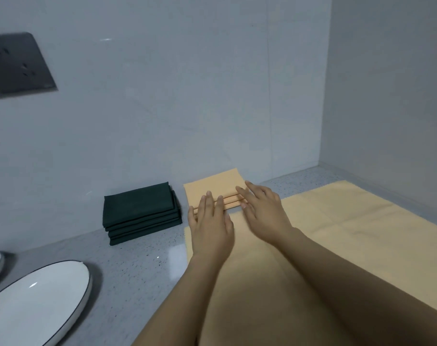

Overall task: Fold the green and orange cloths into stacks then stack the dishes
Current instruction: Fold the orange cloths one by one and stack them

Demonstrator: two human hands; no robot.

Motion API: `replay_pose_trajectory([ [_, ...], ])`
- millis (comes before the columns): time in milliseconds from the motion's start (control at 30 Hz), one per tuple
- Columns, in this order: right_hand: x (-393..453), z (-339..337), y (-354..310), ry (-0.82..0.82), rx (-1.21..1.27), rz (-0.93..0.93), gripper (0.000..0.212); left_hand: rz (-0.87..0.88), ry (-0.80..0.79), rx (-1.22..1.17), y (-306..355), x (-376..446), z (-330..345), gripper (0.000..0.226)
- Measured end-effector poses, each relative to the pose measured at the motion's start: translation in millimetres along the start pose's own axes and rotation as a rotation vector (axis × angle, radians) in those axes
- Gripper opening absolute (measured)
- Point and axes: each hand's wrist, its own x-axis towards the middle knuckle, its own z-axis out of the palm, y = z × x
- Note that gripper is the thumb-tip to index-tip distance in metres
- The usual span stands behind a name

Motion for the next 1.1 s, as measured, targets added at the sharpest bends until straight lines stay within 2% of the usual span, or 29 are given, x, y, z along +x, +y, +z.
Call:
replay_pose_trajectory([
  [100, -38, -16, 0, -0.053, -0.045, -0.004, 0.045, -0.013, -0.032, -0.022, 13, -34, -16, 0.050],
  [167, -81, -43, -10, -0.093, -0.066, 0.002, 0.050, -0.009, -0.092, -0.030, 29, -72, -47, 0.050],
  [300, -120, -62, -14, -0.140, -0.075, 0.019, 0.065, -0.076, -0.158, -0.083, 43, -109, -69, 0.050],
  [467, -201, -100, -29, -0.190, -0.041, 0.014, 0.064, -0.078, -0.243, -0.177, 71, -179, -111, 0.047],
  [634, -265, -124, -35, -0.260, 0.053, -0.008, 0.058, 0.038, -0.372, -0.281, 80, -237, -138, 0.038],
  [734, -290, -145, -42, -0.319, 0.140, -0.009, 0.038, 0.049, -0.412, -0.350, 79, -256, -155, 0.037],
  [801, -308, -159, -45, -0.366, 0.182, 0.002, 0.032, 0.065, -0.457, -0.372, 81, -270, -162, 0.036],
  [968, -326, -177, -55, -0.521, 0.299, 0.026, 0.026, -0.027, -0.555, -0.502, 75, -276, -171, 0.030],
  [1101, -328, -175, -58, -0.478, 0.312, 0.075, 0.023, -0.027, -0.604, -0.551, 83, -282, -179, 0.025],
])
